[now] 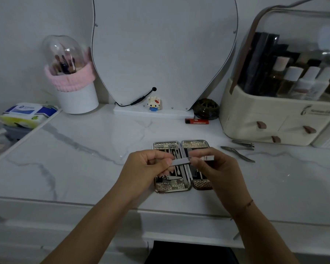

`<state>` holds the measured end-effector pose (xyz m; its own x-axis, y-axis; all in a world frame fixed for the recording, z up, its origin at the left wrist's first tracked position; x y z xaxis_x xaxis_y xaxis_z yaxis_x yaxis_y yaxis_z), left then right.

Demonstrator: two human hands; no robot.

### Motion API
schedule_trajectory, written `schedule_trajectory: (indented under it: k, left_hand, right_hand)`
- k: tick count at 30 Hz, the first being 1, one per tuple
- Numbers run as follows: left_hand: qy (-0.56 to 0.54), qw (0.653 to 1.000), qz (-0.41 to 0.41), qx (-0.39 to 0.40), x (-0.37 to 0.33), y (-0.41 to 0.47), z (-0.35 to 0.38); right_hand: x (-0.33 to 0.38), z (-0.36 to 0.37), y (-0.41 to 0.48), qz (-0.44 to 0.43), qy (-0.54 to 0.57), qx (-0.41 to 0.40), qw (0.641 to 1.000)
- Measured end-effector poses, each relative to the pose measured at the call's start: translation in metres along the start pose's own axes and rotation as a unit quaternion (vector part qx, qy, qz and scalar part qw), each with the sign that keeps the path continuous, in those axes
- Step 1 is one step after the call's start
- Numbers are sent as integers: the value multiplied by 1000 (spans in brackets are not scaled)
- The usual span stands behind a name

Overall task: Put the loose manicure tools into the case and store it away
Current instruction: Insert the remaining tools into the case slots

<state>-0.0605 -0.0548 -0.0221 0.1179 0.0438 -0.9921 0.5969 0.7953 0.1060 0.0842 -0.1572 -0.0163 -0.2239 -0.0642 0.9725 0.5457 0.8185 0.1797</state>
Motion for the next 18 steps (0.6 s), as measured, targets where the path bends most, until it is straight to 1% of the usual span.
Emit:
schedule_trajectory:
  k: [3, 5, 8, 9, 10, 11, 13, 15, 18]
  left_hand:
    - [12, 1000, -1, 22, 0, -2, 0]
    - [20, 999, -12, 43, 1, -4, -2]
    - [-10, 995, -47, 84, 5, -5, -6]
    - [2, 995, -43, 93, 7, -5, -7]
    - [55, 994, -16, 93, 10, -5, -11]
    - [132, 987, 21, 89, 13, -4, -15]
    - [259, 958, 80, 97, 16, -4, -24]
    - [305, 937, 109, 128, 19, -7, -31]
    - [307, 930, 105, 171, 23, -10, -34]
  right_hand:
    - [1, -1, -1, -7, -12, -1, 1000]
    - [1, -1, 0, 2, -15, 17, 1000]
    - [-1, -1, -1, 23, -35, 49, 998]
    - [-1, -2, -2, 27, -50, 55, 997]
    - [-2, -3, -3, 29, -67, 56, 996]
    - [-3, -5, -4, 31, -85, 55, 994]
    - [-4, -12, -5, 34, -110, 49, 992]
    - [-6, -20, -6, 44, -112, 45, 992]
    - [-6, -28, -7, 49, -130, 54, 989]
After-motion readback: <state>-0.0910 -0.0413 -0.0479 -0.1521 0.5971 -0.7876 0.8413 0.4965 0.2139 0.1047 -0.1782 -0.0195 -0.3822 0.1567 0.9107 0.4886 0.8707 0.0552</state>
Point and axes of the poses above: each hand's wrist, its own y-axis towards the middle knuckle, its own z-axis out of the palm, x = y × z, the point moved 2 cm from there along y, towards the middle knuckle, and after that the axes turned 6 degrees about z, right-handed, at the moved point
